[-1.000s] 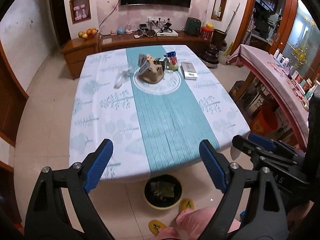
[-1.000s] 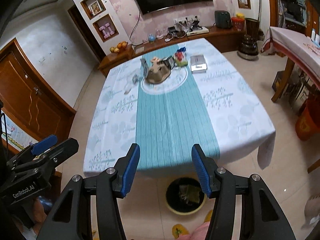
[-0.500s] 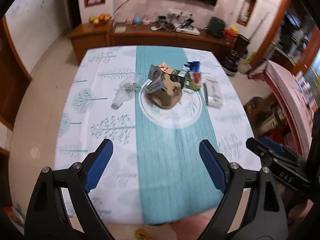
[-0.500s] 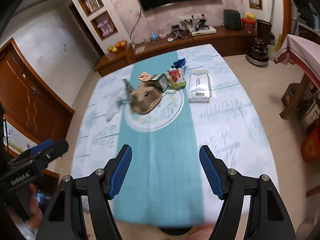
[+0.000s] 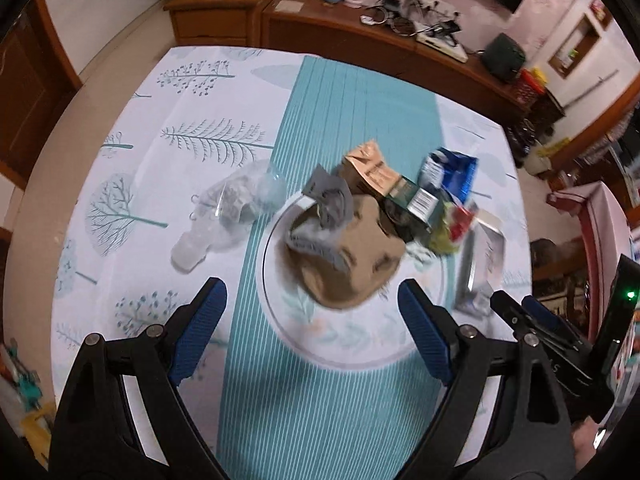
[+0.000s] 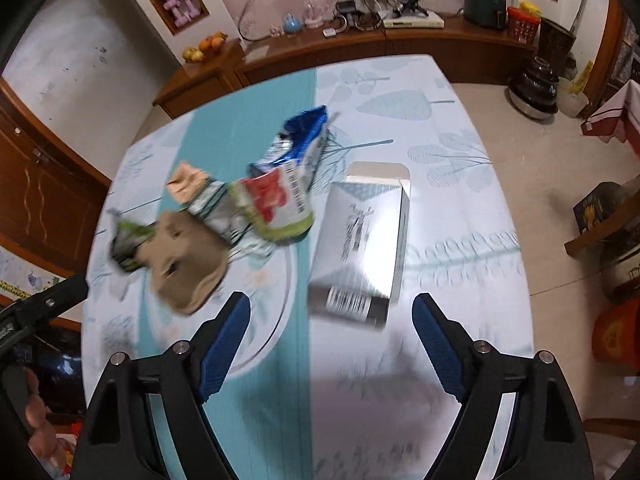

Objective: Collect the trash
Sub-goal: 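Grasp the silver earplugs box with the right gripper while the left grasps the green-white wrapper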

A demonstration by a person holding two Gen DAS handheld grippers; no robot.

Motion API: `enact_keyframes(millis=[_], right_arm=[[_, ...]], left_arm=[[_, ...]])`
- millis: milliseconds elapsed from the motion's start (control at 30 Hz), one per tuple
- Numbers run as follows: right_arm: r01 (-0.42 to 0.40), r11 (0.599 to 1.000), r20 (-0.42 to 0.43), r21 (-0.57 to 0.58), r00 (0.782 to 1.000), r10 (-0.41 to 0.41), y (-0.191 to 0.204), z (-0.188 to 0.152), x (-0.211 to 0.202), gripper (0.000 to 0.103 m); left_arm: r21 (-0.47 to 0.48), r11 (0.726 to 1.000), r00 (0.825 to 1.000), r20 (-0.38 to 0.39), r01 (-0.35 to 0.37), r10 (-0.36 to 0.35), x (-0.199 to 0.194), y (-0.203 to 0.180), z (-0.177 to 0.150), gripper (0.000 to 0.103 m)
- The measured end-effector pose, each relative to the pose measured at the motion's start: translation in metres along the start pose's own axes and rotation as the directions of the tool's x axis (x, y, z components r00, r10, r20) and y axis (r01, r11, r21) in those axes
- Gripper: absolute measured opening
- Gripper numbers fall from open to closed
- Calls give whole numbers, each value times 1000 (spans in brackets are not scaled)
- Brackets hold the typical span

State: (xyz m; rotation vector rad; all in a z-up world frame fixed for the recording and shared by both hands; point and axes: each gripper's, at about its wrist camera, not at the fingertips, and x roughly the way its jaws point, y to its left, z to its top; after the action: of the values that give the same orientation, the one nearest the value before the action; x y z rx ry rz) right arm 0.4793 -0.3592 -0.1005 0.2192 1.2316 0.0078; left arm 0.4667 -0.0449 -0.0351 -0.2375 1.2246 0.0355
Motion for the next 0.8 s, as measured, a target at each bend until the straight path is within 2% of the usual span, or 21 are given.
enact_keyframes(millis=[133,333,400,433,500,567,600,633,733,800], right_arm=[[36,999,-26,10,999,-35,-6,16,35,84],[65,998,-52,-7,996,-66,-12,25,66,84],[75,997,-47,-24,996,-76,-14,28,73,84],[75,997,-47,-34,996,-76,-13,29,75,84],[77,996,-44,-54,996,-80,-12,32,77,82],[83,994,-41,-69,995,-86,-11,34,79,77],[81,994,-37,-76,996,-84,-11,35,79,72],[75,994,-40,-78,996,-78,-12,36,80,71],[65,995,-38,-76,997,-68,-14,33,77,68],[56,995,-37,-79,998,-59,-14,29,73,66]], left_arm=[[-33,999,999,-40,-15,13,25,-3,16,77],[-66,997,997,-68,-35,31,50,-4,31,61],[-73,997,997,-72,-40,35,57,-5,35,49],[-75,996,997,-74,-43,38,58,-5,36,46],[-80,996,996,-80,-50,44,63,-4,38,33],[-86,995,996,-82,-50,43,66,-1,38,24],[-88,995,996,-76,-48,41,66,-1,37,21],[-85,995,996,-69,-53,48,65,-1,37,20],[-68,995,996,-51,-75,72,63,-1,35,6],[-66,996,997,-48,-68,65,61,0,34,4]])
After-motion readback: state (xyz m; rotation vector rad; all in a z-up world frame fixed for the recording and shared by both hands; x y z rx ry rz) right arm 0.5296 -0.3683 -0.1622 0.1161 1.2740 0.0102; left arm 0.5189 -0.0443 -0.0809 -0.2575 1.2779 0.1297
